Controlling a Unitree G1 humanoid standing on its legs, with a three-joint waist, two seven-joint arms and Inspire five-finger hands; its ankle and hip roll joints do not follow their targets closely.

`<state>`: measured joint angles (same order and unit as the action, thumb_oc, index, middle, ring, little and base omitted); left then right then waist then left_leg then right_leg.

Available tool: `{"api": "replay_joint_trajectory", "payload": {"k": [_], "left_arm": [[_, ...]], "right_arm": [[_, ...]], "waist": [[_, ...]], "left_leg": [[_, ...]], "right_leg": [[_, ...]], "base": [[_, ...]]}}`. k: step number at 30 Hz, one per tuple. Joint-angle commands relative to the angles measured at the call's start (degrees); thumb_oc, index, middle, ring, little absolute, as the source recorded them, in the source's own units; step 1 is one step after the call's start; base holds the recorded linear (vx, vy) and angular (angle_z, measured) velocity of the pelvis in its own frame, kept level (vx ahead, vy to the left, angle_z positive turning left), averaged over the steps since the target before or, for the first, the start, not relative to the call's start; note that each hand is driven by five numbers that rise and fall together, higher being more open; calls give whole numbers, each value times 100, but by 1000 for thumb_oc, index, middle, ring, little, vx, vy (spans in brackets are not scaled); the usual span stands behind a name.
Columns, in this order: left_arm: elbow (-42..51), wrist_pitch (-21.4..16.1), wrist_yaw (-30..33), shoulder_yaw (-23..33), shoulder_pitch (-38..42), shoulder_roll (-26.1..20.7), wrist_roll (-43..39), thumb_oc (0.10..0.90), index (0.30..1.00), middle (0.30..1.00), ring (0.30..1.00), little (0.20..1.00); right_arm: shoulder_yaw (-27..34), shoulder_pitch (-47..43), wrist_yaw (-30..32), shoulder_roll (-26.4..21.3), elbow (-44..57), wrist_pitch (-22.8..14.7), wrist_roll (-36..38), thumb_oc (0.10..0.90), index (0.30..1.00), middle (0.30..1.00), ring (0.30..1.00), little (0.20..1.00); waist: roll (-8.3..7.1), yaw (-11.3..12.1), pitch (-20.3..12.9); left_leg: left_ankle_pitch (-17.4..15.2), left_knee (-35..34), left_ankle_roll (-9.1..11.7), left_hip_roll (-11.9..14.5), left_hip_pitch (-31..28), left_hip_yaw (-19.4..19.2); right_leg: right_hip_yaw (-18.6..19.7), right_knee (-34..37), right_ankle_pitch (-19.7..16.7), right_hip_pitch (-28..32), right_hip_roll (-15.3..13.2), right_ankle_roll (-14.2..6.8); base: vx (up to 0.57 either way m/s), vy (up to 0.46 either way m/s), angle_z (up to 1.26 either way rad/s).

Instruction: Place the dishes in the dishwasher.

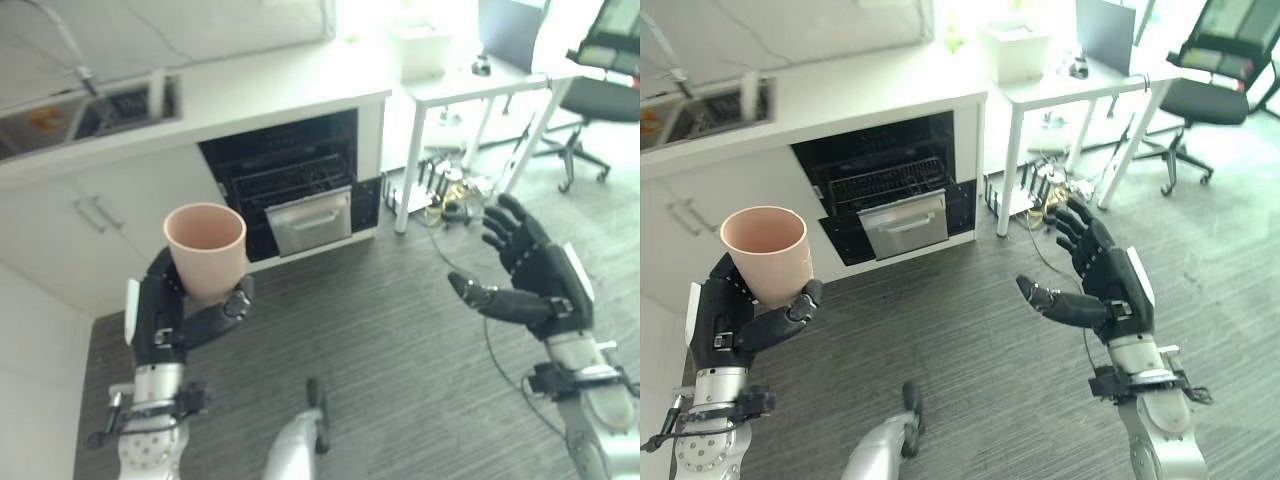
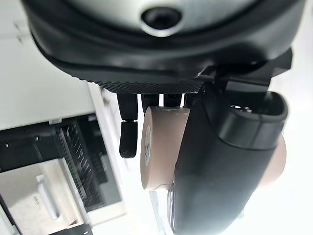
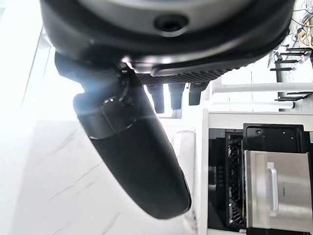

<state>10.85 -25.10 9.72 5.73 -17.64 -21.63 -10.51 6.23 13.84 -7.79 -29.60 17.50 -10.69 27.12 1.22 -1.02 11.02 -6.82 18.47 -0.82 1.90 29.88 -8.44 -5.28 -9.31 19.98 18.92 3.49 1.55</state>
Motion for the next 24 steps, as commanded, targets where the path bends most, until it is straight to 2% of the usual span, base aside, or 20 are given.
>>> {"api": "replay_joint_trajectory", "payload": {"k": [1, 4, 6, 7, 8, 11, 12, 13, 14, 15, 17, 18, 19, 21, 22, 24], "left_arm": [[742, -724, 256, 305, 729, -269, 53, 400, 300, 300, 300, 300], [759, -694, 381, 355, 783, -322, 51, 400, 300, 300, 300, 300], [796, -619, 495, 385, 856, -385, 87, 400, 300, 300, 300, 300], [833, -576, 433, 416, 889, -422, 41, 400, 300, 300, 300, 300], [840, -570, 411, 412, 908, -428, 40, 400, 300, 300, 300, 300], [856, -577, 322, 400, 1019, -479, 34, 400, 300, 300, 300, 300], [857, -557, 284, 405, 1054, -478, 8, 400, 300, 300, 300, 300], [860, -547, 263, 402, 1092, -493, 17, 400, 300, 300, 300, 300], [875, -533, 253, 408, 1113, -476, 70, 400, 300, 300, 300, 300], [887, -521, 282, 404, 1123, -466, 123, 400, 300, 300, 300, 300], [897, -519, 348, 420, 1110, -427, 219, 400, 300, 300, 300, 300], [879, -507, 407, 418, 1116, -435, 243, 400, 300, 300, 300, 300], [885, -467, 395, 460, 1139, -453, 190, 400, 300, 300, 300, 300], [865, -451, 370, 471, 1211, -498, 193, 400, 300, 300, 300, 300], [837, -462, 463, 412, 1300, -546, 313, 400, 300, 300, 300, 300], [856, -393, 583, 315, 1370, -555, 373, 400, 300, 300, 300, 300]], "right_arm": [[491, -524, -63, -21, 499, -549, 106, 800, 900, 900, 900, 900], [567, -488, -281, -68, 544, -539, 186, 800, 900, 900, 900, 900], [542, -481, -324, -13, 626, -473, 185, 800, 900, 900, 900, 900], [538, -478, -299, 45, 672, -441, 189, 800, 900, 900, 900, 900], [526, -490, -273, 67, 679, -437, 156, 800, 900, 900, 900, 900], [498, -570, -100, 182, 668, -444, 15, 800, 900, 900, 900, 900], [491, -603, -71, 238, 644, -430, 3, 800, 900, 900, 900, 900], [475, -651, -56, 302, 619, -409, -12, 800, 900, 900, 900, 900], [439, -690, -72, 386, 593, -392, -81, 800, 900, 900, 900, 900], [394, -703, -103, 448, 595, -377, -133, 800, 900, 900, 900, 900], [292, -700, -134, 527, 602, -363, -282, 800, 900, 900, 900, 900], [214, -719, -86, 516, 577, -344, -336, 800, 900, 900, 900, 900], [217, -706, -54, 453, 552, -313, -203, 800, 900, 900, 900, 900], [267, -702, -20, 385, 527, -291, -35, 800, 900, 900, 900, 900], [328, -660, -25, 302, 477, -332, 134, 800, 900, 900, 900, 900], [346, -646, -58, 246, 463, -311, 234, 800, 900, 900, 900, 900]], "waist": [[-114, 265, -191], [-110, 256, -297], [-160, 277, -394], [-261, 317, -502], [-287, 334, -530], [-431, 402, -677], [-460, 434, -713], [-474, 453, -722], [-433, 481, -716], [-369, 474, -672], [-242, 417, -589], [-214, 376, -536], [-238, 357, -519], [-308, 317, -471], [-459, 174, -321], [-508, 43, -278]], "left_leg": [[759, -128, 792, 546, -876, -72], [738, -128, 704, 562, -1022, -205], [589, -128, 557, 487, -1208, -253], [484, -128, 432, 370, -1292, -277], [453, -128, 396, 324, -1308, -259], [279, -128, 181, 12, -1417, -73], [238, -128, 128, -71, -1441, -15], [189, -128, 60, -166, -1499, 90], [134, -128, 9, -230, -1588, 235], [80, -128, -25, -266, -1689, 376], [-6, -128, -82, -270, -1880, 573], [-54, -128, -88, -266, -2005, 617], [-66, -128, -64, -255, -2068, 644], [-147, -128, -12, -250, -2162, 711], [-347, -128, 70, -294, -2382, 826], [-482, -128, 127, -294, -2473, 987]], "right_leg": [[293, -788, -664, -1659, 41, -531], [226, -788, -559, -1500, -81, -626], [164, -788, -550, -1319, -255, -749], [102, -788, -761, -1219, -438, -887], [79, -788, -868, -1204, -488, -927], [-150, -788, -1577, -1121, -769, -1194], [-253, -788, -1902, -1017, -819, -1285], [-377, -788, -2401, -893, -838, -1389], [-440, -1165, -2809, -895, -837, -1433], [-430, -1680, -2971, -1075, -821, -1452], [-350, -2529, -2984, -1628, -788, -1378], [-417, -2581, -2874, -2089, -904, -1294], [-556, -2147, -2613, -2265, -1045, -1193], [-711, -1252, -2580, -2240, -1204, -1158], [-570, -788, -2318, -2612, -1496, -1167], [-49, -788, -2050, -3047, -1633, -1214]], "base": [[330, 88, -44], [372, 149, 4], [425, 196, -54], [328, 149, -27], [363, 183, 22], [259, 137, 57], [274, 143, 52], [271, 151, 48], [244, 155, 58], [207, 142, 51], [159, 104, 39], [203, 2, 33], [210, -101, 20], [249, -304, 28], [273, -406, 69], [257, -340, 67]]}}
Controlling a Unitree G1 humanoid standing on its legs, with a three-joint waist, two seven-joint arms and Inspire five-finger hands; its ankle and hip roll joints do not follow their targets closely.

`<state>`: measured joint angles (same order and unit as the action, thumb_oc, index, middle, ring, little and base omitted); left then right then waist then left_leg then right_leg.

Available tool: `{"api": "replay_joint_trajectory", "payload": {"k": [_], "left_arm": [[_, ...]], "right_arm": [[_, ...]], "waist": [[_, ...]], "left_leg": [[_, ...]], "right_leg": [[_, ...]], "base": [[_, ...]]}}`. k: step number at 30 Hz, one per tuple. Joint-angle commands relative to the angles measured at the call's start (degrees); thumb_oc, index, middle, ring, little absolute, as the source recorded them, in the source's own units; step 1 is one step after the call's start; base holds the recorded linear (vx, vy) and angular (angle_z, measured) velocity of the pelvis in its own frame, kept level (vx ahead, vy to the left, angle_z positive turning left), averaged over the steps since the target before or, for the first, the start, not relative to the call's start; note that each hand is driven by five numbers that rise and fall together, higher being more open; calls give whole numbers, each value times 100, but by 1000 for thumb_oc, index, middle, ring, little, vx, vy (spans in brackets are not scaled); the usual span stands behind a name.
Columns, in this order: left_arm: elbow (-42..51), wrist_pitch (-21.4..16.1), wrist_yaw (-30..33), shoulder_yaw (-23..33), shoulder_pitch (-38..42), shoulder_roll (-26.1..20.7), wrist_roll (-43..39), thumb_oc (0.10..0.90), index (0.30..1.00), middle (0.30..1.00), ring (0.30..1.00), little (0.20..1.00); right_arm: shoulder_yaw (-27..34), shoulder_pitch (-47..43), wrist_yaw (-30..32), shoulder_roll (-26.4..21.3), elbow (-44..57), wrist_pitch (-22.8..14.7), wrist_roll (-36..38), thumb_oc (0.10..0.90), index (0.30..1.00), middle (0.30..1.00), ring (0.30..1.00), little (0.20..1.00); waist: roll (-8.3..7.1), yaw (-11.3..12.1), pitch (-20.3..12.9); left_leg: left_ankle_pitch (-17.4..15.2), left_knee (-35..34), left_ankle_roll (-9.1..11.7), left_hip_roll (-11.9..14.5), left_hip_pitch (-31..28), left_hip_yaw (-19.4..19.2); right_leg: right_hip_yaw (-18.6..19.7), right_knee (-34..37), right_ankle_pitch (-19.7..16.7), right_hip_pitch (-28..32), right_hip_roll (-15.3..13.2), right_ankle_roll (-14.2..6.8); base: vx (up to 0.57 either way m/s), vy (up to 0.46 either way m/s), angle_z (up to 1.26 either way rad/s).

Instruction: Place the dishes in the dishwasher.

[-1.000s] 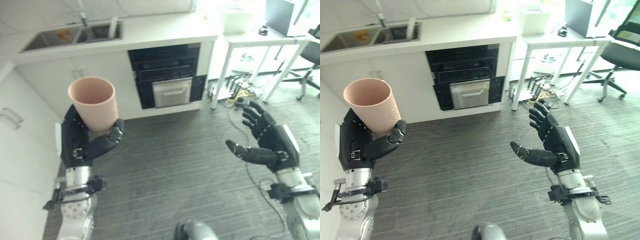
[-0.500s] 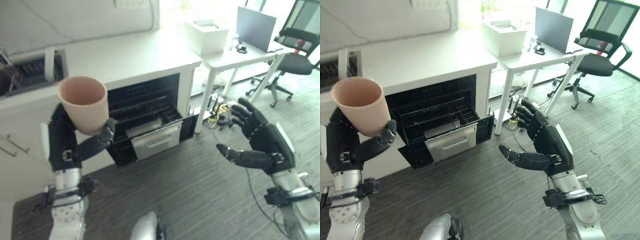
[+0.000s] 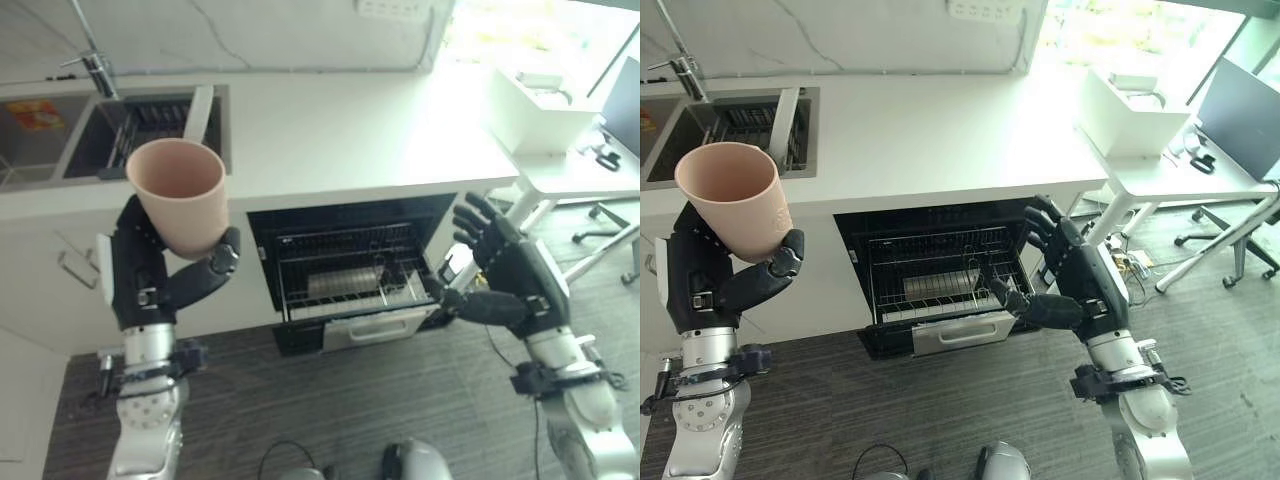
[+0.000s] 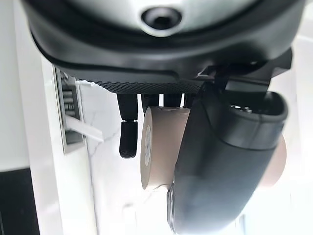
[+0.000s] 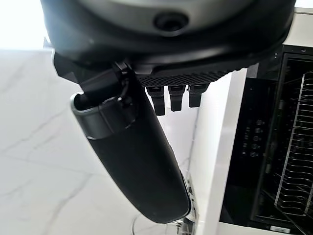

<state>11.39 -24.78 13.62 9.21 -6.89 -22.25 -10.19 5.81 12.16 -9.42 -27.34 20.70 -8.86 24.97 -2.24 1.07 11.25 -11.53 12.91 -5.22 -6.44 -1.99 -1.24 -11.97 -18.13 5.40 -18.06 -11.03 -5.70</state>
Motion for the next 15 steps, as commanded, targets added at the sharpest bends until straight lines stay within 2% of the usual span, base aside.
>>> {"api": "replay_joint_trajectory", "payload": {"k": [1, 2, 4, 6, 8, 9, 11, 12, 13, 14, 15], "left_arm": [[808, -389, 259, -80, 334, -491, 390, 400, 300, 300, 300, 300], [829, -332, 316, -137, 374, -487, 446, 400, 300, 300, 300, 300], [938, -287, 328, -138, 326, -514, 444, 400, 300, 300, 300, 300], [1059, -255, 280, -25, 180, -552, 344, 400, 300, 300, 300, 300], [1123, -176, 338, 3, 101, -564, 300, 400, 300, 300, 300, 300], [1129, -121, 392, 17, 59, -562, 90, 400, 300, 300, 300, 300], [1149, -111, 357, -11, 75, -521, 73, 400, 300, 300, 300, 300], [1143, -112, 324, -38, 92, -518, 60, 400, 300, 300, 300, 300], [1147, -96, 276, -106, 130, -504, 23, 400, 300, 300, 300, 300], [1158, -97, 169, -145, 159, -470, -33, 400, 300, 300, 300, 300], [1138, -132, 87, -168, 172, -443, -54, 400, 300, 300, 300, 300]], "right_arm": [[373, -484, 98, 13, 156, -463, 456, 800, 900, 900, 900, 900], [325, -488, 101, 37, 217, -395, 425, 800, 900, 900, 900, 900], [308, -396, 88, 38, 424, -257, 440, 800, 900, 900, 900, 900], [363, -250, -24, -53, 525, -213, 531, 800, 900, 900, 900, 900], [320, -295, -31, -161, 541, -100, 567, 800, 900, 900, 900, 900], [287, -459, -27, -302, 530, 86, 655, 800, 900, 900, 900, 900], [253, -562, -134, -316, 505, 139, 589, 800, 900, 900, 900, 900], [261, -551, -133, -324, 503, 134, 539, 800, 900, 900, 900, 900], [284, -499, -96, -358, 512, 131, 534, 800, 900, 900, 900, 900], [342, -422, -55, -385, 500, 103, 559, 800, 900, 900, 900, 900], [400, -369, -60, -399, 476, 78, 593, 800, 900, 900, 900, 900]], "waist": [[-162, -202, -310], [-157, -280, -303], [-180, -331, -305], [-224, -316, -354], [-238, -253, -425], [-209, -212, -492], [-161, -195, -511], [-138, -191, -499], [-116, -183, -468], [-119, -163, -424], [-125, -166, -393]], "left_leg": [[-52, 428, 578, 541, 695, 328], [-134, 428, 595, 568, 612, 487], [-260, 428, 628, 618, 493, 723], [-332, 428, 727, 740, 453, 823], [-298, 428, 895, 1003, 462, 732], [-169, 428, 1130, 1412, 448, 485], [107, 428, 1269, 1866, 539, 104], [268, 428, 1291, 1971, 562, -24], [617, 428, 1299, 2104, 628, -297], [802, 428, 1303, 2134, 696, -510], [832, 428, 1299, 2142, 744, -709]], "right_leg": [[792, 94, -621, 522, -215, -521], [1115, 94, -702, 322, -229, -565], [1389, 94, -706, 217, -205, -617], [1412, 94, -548, 315, -183, -692], [1228, 94, -358, 416, -164, -723], [923, 94, -236, 490, -142, -635], [692, 94, -107, 662, 13, -469], [630, 94, -71, 718, 67, -428], [511, 94, 0, 817, 140, -366], [390, 94, 49, 890, 172, -295], [255, 94, 75, 942, 159, -254]], "base": [[306, -352, 86], [303, -343, 102], [339, -446, 75], [275, -488, 43], [226, -491, 41], [199, -493, 12], [139, -409, 17], [88, -290, 44], [63, -281, 56], [50, -299, 79], [24, -285, 84]]}}
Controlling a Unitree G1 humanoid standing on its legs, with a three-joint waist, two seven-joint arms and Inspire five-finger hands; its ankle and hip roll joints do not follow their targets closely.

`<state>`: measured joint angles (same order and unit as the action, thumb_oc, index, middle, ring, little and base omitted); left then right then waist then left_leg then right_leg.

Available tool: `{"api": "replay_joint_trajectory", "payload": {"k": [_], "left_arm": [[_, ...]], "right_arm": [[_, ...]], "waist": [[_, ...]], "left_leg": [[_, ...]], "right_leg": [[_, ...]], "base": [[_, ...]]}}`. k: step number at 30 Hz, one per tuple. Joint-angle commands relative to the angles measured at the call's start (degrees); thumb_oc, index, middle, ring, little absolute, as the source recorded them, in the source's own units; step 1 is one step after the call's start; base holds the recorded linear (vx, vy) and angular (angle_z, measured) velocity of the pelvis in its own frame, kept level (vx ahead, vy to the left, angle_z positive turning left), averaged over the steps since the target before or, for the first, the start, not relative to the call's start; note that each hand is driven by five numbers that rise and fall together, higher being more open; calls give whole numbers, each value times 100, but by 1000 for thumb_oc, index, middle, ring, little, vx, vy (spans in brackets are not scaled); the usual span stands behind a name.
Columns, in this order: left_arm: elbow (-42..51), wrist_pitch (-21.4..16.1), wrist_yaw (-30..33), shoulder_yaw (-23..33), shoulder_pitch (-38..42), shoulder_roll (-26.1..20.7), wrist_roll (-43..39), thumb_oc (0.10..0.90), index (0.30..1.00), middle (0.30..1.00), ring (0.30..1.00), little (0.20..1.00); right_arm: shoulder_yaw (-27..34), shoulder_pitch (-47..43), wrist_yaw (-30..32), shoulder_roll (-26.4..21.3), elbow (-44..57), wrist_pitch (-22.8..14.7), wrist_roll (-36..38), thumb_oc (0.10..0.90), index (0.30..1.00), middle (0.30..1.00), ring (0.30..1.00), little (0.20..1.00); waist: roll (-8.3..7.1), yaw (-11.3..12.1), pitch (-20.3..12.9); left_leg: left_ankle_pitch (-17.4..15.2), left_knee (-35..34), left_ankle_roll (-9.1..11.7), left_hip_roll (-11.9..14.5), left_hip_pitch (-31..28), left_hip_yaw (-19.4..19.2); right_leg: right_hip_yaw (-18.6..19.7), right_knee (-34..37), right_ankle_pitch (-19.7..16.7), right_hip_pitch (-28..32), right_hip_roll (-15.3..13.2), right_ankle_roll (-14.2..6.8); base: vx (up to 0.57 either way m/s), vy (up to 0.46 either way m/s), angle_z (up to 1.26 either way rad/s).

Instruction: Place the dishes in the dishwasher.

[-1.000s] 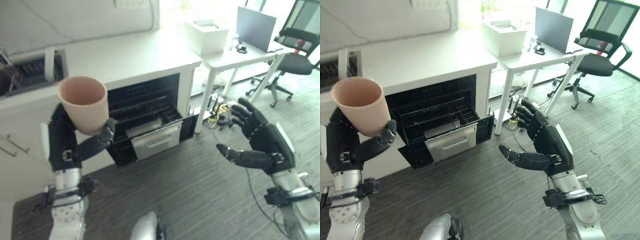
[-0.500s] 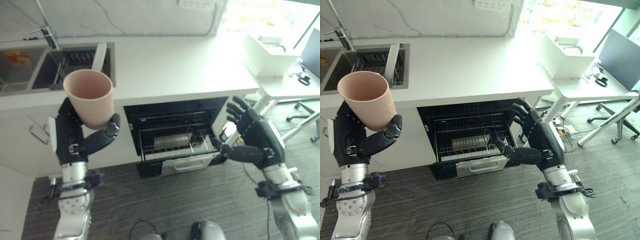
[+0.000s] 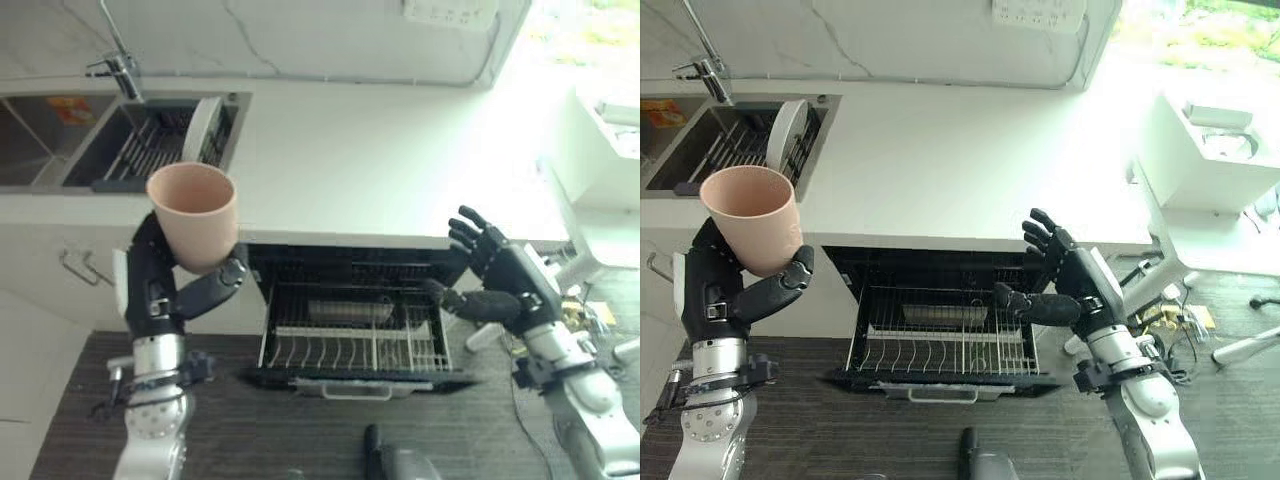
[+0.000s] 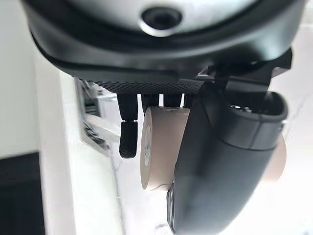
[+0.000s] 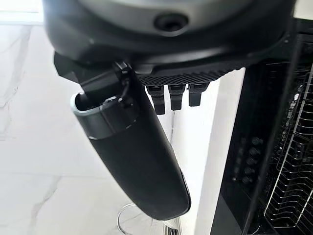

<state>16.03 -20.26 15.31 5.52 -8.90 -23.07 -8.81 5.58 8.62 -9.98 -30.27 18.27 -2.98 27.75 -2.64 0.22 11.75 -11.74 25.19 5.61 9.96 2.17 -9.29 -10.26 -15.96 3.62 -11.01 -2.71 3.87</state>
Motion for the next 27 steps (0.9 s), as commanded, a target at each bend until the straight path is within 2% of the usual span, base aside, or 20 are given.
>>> {"api": "replay_joint_trajectory", "payload": {"k": [1, 4, 5, 7, 9, 16, 19, 22, 24, 27], "left_arm": [[598, -748, -211, 180, 335, -325, -248, 400, 300, 300, 300, 300], [555, -898, -307, 198, 201, -309, -225, 400, 300, 300, 300, 300], [489, -955, -317, 174, 196, -319, -189, 400, 300, 300, 300, 300], [376, -977, -214, 60, 224, -351, 11, 400, 300, 300, 300, 300], [275, -994, -61, -72, 315, -378, 298, 400, 300, 300, 300, 300], [-36, -1129, 466, -492, 797, -442, 1129, 400, 300, 300, 300, 300], [-256, -1054, 522, -833, 1051, -461, 1430, 400, 300, 300, 300, 300], [-437, -1042, 843, -1183, 1344, -489, 1869, 400, 300, 300, 300, 300], [-649, -1180, 1354, -1425, 1563, -486, 2157, 400, 300, 300, 300, 300], [-924, -1136, 1540, -1788, 1788, -401, 2389, 400, 300, 300, 300, 300]], "right_arm": [[524, 48, -102, -150, 664, -522, 445, 800, 900, 900, 900, 900], [526, 67, -250, -138, 584, -501, 457, 800, 900, 900, 900, 900], [528, 70, -281, -141, 559, -477, 508, 800, 900, 900, 900, 900], [435, 0, -440, -115, 507, -363, 822, 800, 900, 900, 900, 900], [322, -57, -654, -57, 507, -260, 1119, 800, 900, 900, 900, 900], [-157, -578, -957, 293, 673, 59, 1981, 800, 900, 900, 900, 900], [-420, -839, -950, 427, 691, 195, 2502, 800, 900, 900, 900, 900], [-710, -1086, -977, 555, 633, 231, 2802, 800, 900, 900, 900, 900], [-911, -1239, -851, 697, 515, 140, 3015, 800, 900, 900, 900, 900], [-1249, -1514, -537, 922, 304, -97, 3146, 800, 900, 900, 900, 900]], "waist": [[-67, -66, -375], [29, -142, -385], [40, -179, -420], [70, -206, -491], [94, -256, -584], [94, -220, -698], [59, -209, -714], [52, -210, -723], [46, -196, -739], [48, -157, -777]], "left_leg": [[700, -800, 197, 389, 456, -130], [603, -800, 181, 400, 510, -228], [565, -800, 186, 404, 478, -186], [432, -800, 174, 231, 466, 108], [379, -800, 197, 211, 441, 188], [199, -800, 170, 99, 349, 233], [124, -800, 127, 91, 280, 147], [80, -800, 82, 64, 249, 123], [48, -800, 55, 48, 216, 111], [8, -800, 29, 45, 178, 107]], "right_leg": [[-129, -123, 272, 309, -711, -1220], [-234, -123, 324, 344, -696, -1196], [-229, -123, 325, 354, -687, -1190], [-125, -123, 331, 364, -651, -1183], [-96, -123, 354, 394, -678, -1204], [-187, -123, 320, 458, -884, -1321], [-210, -123, 304, 481, -945, -1356], [-172, -123, 289, 478, -949, -1366], [-152, -123, 289, 493, -955, -1370], [-119, -123, 301, 516, -952, -1363]], "base": [[17, -186, 65], [33, -39, 46], [40, 37, 21], [52, 59, 12], [56, 58, 14], [6, 43, 3], [-25, 25, 6], [-21, 14, -1], [-12, 5, -2], [-5, -10, -12]]}}
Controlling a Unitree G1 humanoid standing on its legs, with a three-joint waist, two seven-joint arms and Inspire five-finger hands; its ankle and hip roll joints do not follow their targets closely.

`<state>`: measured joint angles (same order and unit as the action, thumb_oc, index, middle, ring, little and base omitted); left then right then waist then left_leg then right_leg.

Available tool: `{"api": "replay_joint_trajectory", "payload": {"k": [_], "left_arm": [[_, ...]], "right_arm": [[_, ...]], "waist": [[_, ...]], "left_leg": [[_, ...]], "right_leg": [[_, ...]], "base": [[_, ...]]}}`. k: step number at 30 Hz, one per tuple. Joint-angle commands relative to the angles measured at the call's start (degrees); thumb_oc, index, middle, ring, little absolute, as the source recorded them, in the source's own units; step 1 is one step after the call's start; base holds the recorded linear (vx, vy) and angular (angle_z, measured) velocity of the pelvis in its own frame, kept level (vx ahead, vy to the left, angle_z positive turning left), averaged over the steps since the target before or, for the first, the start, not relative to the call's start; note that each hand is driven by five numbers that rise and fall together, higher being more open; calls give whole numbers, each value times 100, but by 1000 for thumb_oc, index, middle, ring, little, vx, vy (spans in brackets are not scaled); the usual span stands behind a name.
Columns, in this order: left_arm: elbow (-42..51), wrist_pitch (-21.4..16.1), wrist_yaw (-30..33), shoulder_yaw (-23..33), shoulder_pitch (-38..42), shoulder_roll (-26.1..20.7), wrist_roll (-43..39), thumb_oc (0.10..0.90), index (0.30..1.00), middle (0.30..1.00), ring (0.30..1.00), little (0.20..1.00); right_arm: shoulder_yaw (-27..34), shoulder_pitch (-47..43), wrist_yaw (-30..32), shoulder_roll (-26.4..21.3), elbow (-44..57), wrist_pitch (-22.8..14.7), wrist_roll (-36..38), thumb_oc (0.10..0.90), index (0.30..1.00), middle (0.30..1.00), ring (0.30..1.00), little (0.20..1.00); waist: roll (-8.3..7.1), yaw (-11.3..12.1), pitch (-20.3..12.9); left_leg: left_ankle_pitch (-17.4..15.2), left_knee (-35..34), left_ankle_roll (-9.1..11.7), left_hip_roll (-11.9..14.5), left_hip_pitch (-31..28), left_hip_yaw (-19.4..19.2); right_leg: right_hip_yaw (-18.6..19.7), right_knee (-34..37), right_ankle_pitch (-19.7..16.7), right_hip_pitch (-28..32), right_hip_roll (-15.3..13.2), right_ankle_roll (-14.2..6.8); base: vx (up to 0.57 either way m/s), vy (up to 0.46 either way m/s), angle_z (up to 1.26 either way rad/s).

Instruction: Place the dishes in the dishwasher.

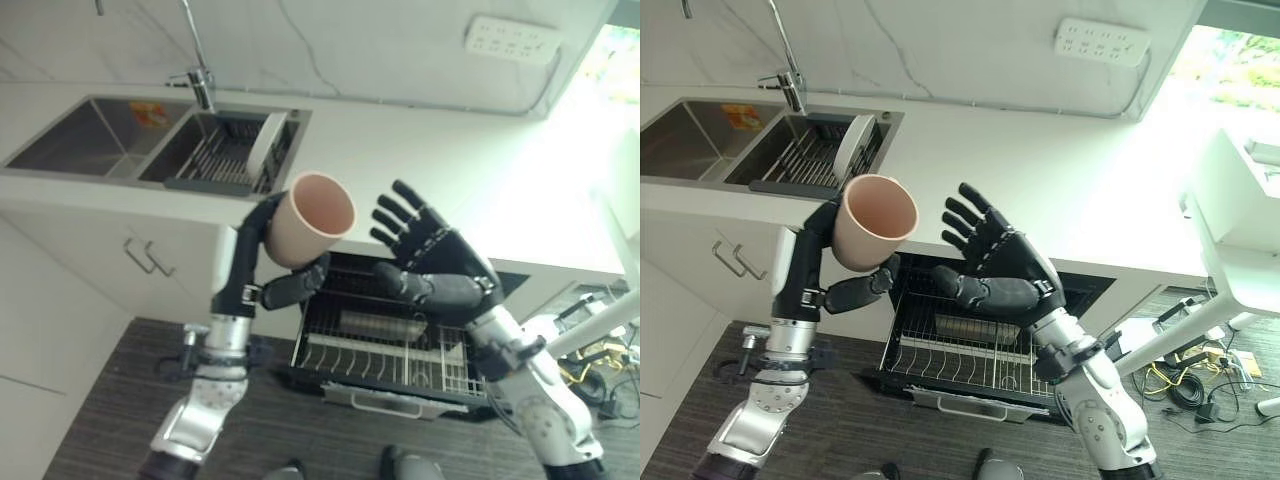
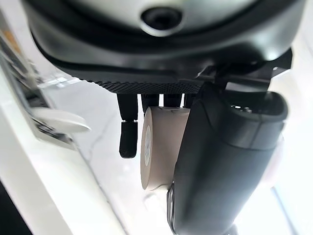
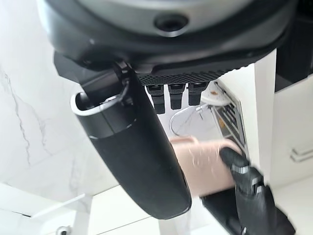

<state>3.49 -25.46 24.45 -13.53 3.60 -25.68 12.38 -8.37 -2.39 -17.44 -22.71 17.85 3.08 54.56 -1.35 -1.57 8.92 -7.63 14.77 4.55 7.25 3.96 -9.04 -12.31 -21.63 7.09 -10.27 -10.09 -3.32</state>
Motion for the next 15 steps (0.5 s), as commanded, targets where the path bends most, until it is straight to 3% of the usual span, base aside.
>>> {"api": "replay_joint_trajectory", "payload": {"k": [1, 6, 15], "left_arm": [[267, -601, 680, 35, 591, -123, 345, 400, 300, 300, 300, 300], [-39, -518, 856, -369, 821, -32, 468, 400, 300, 300, 300, 300], [-182, -425, 968, -746, 1016, 107, 535, 400, 300, 300, 300, 300]], "right_arm": [[81, -460, 236, 194, 310, -741, 476, 800, 900, 900, 900, 900], [-191, -757, 477, 299, 209, -777, 501, 800, 900, 900, 900, 900], [-454, -1098, 1146, 394, 195, -923, -95, 800, 900, 900, 900, 900]], "waist": [[-80, 24, -499], [-65, 47, -549], [-62, 61, -590]], "left_leg": [[-412, 242, 128, 318, -11, 78], [-449, 242, 117, 323, -68, 62], [-478, 242, 108, 319, -109, 66]], "right_leg": [[95, 444, -42, 447, -211, -641], [141, 444, -9, 488, -183, -632], [189, 444, 23, 534, -163, -619]], "base": [[-9, -5, -11], [0, -1, -1], [1, -1, 0]]}}
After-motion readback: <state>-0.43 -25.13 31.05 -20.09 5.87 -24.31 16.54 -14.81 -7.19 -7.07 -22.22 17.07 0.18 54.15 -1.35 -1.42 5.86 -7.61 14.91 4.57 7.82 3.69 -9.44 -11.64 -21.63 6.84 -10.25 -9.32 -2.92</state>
